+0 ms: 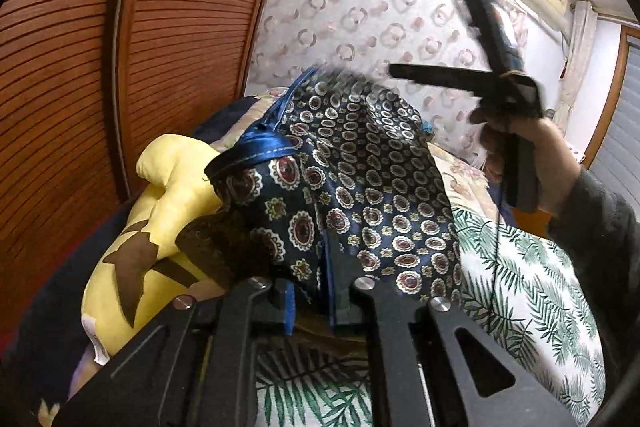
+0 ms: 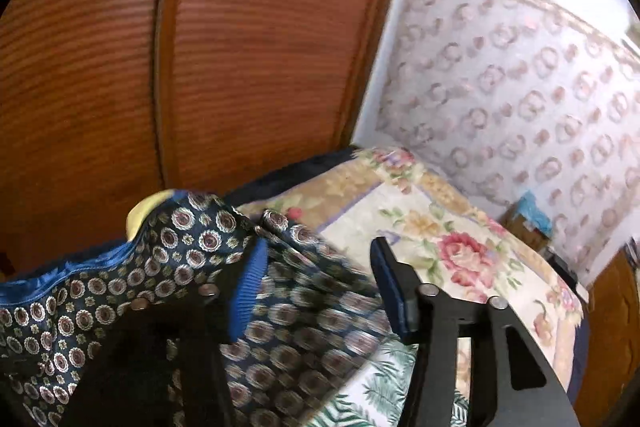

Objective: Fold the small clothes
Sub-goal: 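Lower the shirt onto the yellow cushion and open both grippers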

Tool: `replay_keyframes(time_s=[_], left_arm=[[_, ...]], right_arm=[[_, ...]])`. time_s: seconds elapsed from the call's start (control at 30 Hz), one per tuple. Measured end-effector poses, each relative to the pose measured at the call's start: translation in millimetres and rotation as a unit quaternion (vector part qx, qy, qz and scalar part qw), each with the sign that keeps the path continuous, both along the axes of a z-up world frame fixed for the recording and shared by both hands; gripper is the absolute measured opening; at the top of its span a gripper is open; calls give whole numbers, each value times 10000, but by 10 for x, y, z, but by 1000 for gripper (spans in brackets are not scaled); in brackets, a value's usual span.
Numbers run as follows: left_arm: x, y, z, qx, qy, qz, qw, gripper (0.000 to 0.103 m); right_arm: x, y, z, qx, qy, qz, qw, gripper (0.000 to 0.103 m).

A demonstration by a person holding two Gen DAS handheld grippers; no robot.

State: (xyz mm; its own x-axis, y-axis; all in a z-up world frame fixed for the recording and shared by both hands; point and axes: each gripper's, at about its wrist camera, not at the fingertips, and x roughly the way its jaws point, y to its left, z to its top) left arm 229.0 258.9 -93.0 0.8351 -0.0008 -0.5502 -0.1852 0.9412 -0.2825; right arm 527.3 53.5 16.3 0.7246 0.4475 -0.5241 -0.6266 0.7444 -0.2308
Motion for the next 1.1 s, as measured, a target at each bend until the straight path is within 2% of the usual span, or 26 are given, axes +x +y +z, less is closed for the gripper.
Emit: replay_keyframes(time_s=[0.1, 0.17, 0.2, 0.3, 0.37, 0.43, 0.5, 0.67, 0.73, 0.9, 1.1], left_arm=[[-12, 34, 12, 83, 18, 37, 10000, 26], [-22, 52, 4, 130, 20, 67, 9999, 43], [-39, 56, 9, 154, -6, 72, 9999, 48], [-78, 52, 37, 238, -7, 19, 9997, 56], [-112, 32, 70, 316, -52, -2, 9995, 74], [-158, 4, 123, 460, -103, -23, 9989, 81], [-196, -28, 182, 618, -140, -34, 9980, 83], [-252, -122, 302, 837, -255, -101, 9961, 91], [-269, -172, 343, 858, -276, -169, 9958, 93], [-397, -323, 503, 963, -504, -156, 9940, 96], [-542, -566, 654, 1080, -659, -407, 9911, 96]], right_arm=[[-40, -264, 35, 357, 167, 118, 9992, 57], [-3, -369, -35, 438, 567, 362, 9968, 57], [70, -358, -103, 403, 798, 394, 9952, 57], [252, -395, -332, 160, 1115, 176, 9935, 57], [406, -422, -470, 63, 1206, -99, 9926, 57], [526, -433, -534, 111, 1225, -277, 9920, 57], [604, -415, -546, 272, 1219, -427, 9912, 57], [381, -538, -406, 572, 1042, -413, 9921, 57], [79, -469, -454, 671, 974, -346, 9924, 57], [-567, -645, -460, 941, 820, -197, 9920, 57], [-1281, -1085, -371, 1122, 682, -307, 9909, 58]])
